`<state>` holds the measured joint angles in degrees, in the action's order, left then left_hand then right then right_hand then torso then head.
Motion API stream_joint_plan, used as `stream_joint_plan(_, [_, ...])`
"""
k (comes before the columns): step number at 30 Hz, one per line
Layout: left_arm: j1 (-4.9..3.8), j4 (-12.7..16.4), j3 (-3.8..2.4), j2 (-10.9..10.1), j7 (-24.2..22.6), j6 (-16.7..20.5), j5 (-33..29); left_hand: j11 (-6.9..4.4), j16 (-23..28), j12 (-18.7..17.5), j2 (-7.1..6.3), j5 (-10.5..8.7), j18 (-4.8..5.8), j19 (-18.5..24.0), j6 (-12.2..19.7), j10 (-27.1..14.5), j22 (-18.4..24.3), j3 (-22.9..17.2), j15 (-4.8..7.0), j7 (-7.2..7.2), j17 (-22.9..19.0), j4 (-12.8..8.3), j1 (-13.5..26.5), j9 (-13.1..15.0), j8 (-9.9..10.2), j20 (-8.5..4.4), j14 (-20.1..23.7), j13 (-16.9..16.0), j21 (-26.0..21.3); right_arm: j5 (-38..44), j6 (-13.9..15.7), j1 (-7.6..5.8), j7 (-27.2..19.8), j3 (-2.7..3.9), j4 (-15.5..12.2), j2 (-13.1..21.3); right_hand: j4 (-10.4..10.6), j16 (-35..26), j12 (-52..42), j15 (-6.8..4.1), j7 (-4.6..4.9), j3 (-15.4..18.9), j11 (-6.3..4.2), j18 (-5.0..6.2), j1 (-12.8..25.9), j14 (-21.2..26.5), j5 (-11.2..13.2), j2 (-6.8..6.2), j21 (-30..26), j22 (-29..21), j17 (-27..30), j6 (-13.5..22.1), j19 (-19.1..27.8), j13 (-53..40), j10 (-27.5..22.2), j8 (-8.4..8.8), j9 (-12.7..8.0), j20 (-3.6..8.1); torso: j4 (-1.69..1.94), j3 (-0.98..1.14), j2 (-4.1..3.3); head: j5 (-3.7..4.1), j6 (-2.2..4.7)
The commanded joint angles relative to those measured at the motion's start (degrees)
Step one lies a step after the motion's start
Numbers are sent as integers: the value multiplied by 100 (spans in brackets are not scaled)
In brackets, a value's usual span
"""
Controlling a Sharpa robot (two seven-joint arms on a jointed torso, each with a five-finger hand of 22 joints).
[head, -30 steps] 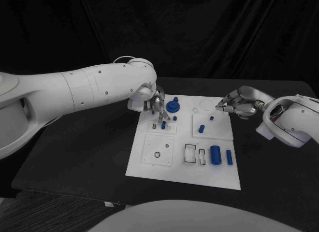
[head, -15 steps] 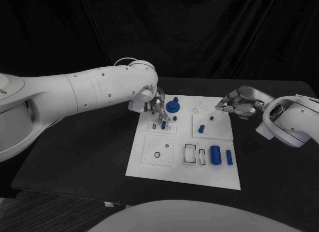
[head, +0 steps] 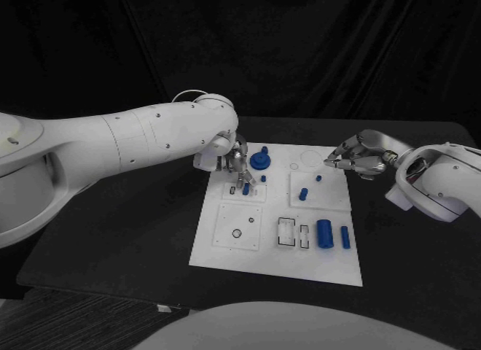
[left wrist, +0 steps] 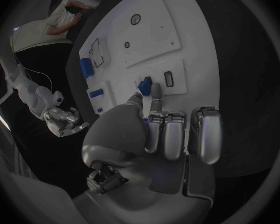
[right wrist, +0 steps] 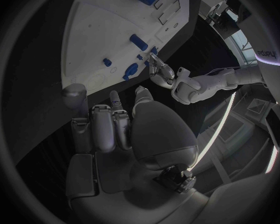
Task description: Assemble the parts on the task board
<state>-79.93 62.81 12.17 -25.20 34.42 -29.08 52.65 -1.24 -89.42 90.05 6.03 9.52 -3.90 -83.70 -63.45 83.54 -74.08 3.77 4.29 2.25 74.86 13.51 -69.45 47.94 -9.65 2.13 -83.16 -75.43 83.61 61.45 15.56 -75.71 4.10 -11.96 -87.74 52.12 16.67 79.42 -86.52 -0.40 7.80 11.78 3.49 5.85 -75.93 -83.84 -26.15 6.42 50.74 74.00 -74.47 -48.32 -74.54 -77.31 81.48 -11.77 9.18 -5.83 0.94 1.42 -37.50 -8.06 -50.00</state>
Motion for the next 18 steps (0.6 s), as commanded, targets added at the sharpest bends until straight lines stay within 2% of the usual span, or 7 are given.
stream_joint_plan(1, [23,-9,-5,23,-19,-124,3,-49,-58,-5,-46,64,236,-355,58,646,-1388,-45,26,-11,1514,2,100,107,-7,-31,-684,-1457,-21,27,-25,11,55,4,-7,2,-26,24,189,-3,8,123,-10,147,-79,-125,-39,97,38,559,-680,-32,-50,-642,3,-99,-66,12,-2,2,0,-11,0])
stream_joint_plan(11, [47,-21,-5,36,-26,-145,3,-37,-58,-5,-97,353,230,-340,75,646,-1381,-136,15,5,1514,-73,43,11,125,-19,-684,-1457,-50,27,-58,11,85,4,10,-12,-31,6,198,-2,9,120,-8,155,-91,-115,-47,99,-9,548,-665,-34,-32,-631,-11,-101,-66,11,1,0,1,-18,0])
stream_joint_plan(13, [49,-23,-5,37,-27,-151,3,-38,-58,-5,-122,465,230,-339,58,646,-1380,-178,15,1,1514,-117,4,-22,158,-18,-684,-1457,-52,27,-45,11,79,4,11,-13,-40,1,202,0,9,113,-6,157,-112,-110,-59,102,-27,546,-660,-40,-26,-626,-20,-105,-66,10,3,1,1,-17,0])
stream_joint_plan(18, [53,-24,-5,41,-28,-162,3,-51,-58,-5,-190,910,227,-334,18,646,-1378,-343,24,-14,1514,-259,-117,-101,238,-24,-684,-1457,-62,27,-5,11,66,4,16,-17,-44,-9,205,2,9,110,-4,159,-127,-104,-68,103,-44,543,-651,-46,-20,-623,-25,-108,-65,9,4,2,-1,-22,0])
